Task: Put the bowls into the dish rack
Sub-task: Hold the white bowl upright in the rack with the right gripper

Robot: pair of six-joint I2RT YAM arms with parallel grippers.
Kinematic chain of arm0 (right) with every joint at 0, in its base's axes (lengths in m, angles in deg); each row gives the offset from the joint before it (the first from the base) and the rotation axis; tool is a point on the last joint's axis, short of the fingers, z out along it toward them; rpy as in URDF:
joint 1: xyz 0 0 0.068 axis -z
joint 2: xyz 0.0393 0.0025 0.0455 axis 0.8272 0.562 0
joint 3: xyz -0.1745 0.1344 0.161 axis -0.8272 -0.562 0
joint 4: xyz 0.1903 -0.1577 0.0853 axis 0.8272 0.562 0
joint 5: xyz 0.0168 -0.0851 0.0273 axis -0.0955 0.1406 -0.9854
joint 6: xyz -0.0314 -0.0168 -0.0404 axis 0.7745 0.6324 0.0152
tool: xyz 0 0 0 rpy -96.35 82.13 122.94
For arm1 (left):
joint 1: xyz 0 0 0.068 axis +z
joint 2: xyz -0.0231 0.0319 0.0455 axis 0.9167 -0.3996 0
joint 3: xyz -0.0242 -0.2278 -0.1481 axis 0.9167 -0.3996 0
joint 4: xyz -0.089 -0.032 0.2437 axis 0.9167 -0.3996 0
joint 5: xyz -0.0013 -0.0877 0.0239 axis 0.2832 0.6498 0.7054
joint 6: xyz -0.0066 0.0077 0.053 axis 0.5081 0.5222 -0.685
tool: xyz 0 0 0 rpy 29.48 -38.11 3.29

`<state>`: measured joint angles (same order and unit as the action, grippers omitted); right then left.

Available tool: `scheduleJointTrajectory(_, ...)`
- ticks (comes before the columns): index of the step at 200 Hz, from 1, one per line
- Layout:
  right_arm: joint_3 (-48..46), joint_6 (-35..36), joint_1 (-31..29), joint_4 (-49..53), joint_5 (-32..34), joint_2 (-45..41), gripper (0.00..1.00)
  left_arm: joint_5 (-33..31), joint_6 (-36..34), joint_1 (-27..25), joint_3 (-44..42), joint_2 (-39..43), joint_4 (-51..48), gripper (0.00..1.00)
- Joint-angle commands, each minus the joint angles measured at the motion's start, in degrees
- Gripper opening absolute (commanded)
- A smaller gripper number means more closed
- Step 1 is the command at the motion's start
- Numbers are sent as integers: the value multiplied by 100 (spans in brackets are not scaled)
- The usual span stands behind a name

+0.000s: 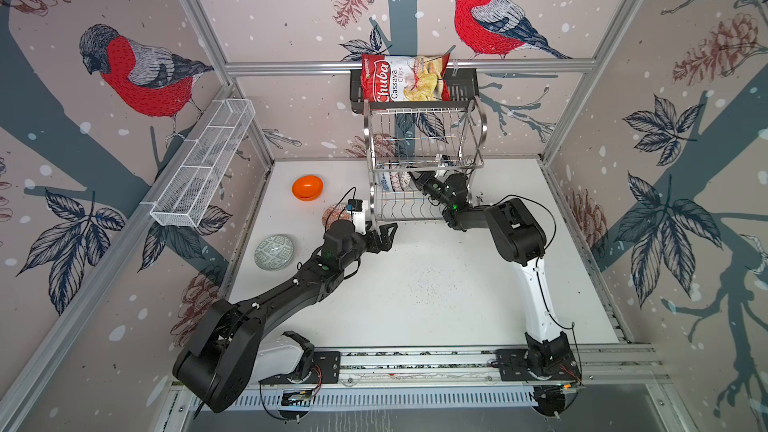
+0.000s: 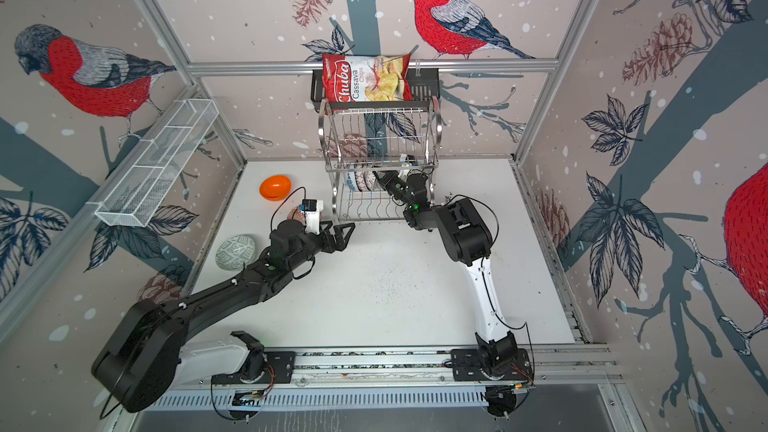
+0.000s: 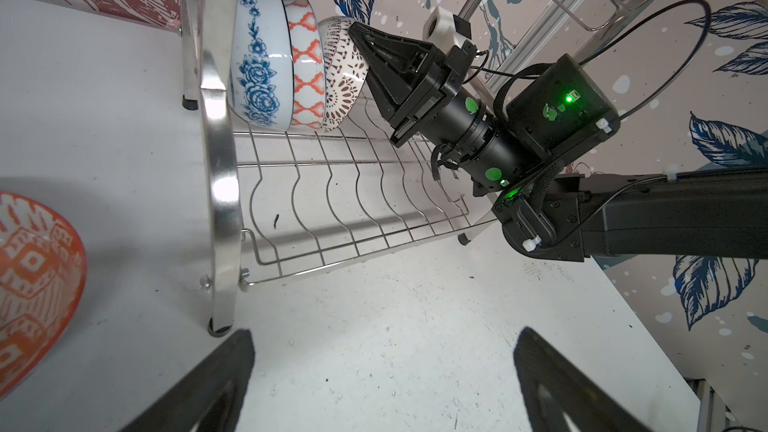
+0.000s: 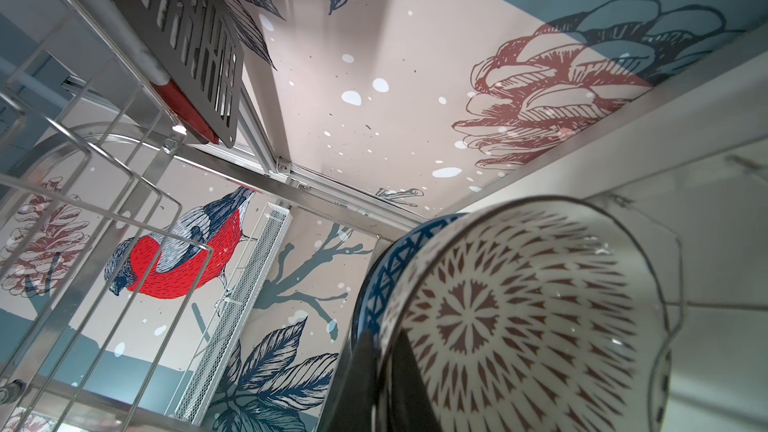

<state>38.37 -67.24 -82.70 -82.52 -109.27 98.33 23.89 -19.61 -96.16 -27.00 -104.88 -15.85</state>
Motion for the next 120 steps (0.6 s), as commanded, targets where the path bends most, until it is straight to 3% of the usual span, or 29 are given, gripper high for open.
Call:
scheduleJointTrajectory(1, -39, 7, 17, -263, -29, -93, 1, 30, -84, -5, 35, 5, 101, 98)
scheduleJointTrajectory(120, -90, 416, 0, 233, -57, -355, 6, 41, -85, -2, 30, 36, 91, 98)
